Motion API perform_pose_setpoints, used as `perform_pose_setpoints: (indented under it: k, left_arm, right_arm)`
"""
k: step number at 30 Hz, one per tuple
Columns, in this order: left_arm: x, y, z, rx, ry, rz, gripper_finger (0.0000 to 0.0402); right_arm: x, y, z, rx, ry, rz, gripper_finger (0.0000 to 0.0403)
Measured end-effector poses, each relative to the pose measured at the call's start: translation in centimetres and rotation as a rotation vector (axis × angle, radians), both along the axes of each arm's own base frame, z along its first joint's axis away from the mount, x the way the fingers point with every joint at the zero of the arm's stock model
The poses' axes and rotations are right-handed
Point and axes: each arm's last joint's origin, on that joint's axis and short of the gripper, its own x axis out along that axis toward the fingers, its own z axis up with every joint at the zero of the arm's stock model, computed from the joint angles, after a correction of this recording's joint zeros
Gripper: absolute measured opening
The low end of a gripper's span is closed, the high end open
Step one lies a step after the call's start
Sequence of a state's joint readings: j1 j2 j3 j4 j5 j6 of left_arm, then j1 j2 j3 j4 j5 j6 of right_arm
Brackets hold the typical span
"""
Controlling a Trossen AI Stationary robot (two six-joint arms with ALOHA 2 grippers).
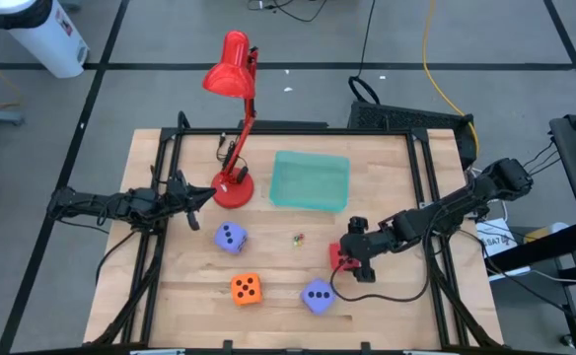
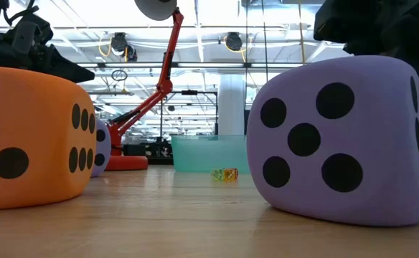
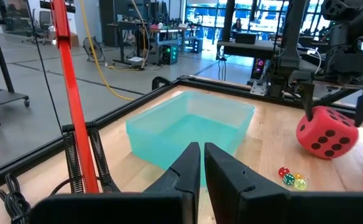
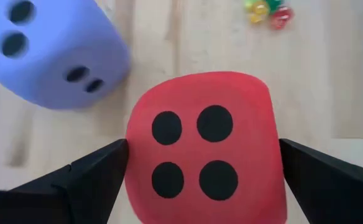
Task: Pick & Place Dice
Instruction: Put the large red die into the blue bin
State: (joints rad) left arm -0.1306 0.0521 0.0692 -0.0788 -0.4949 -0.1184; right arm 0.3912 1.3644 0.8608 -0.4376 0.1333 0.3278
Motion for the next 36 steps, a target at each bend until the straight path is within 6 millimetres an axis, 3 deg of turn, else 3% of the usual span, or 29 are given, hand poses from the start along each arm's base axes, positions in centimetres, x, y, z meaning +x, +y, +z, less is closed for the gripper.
perform_pose_setpoints:
  k: [20, 36]
  left_arm:
    - [0.0, 0.0, 0.0, 0.006, 0.003, -0.006, 0.0031]
    - [0.0, 0.0, 0.0, 0.005, 0.002, -0.005, 0.0031]
  right_arm:
    - [-0.3, -0.5, 1.0, -0.145, -0.08, 0.019, 0.04]
    - [-0.7, -1.3, 0.7, -0.142, -0.003, -0.042, 0.04]
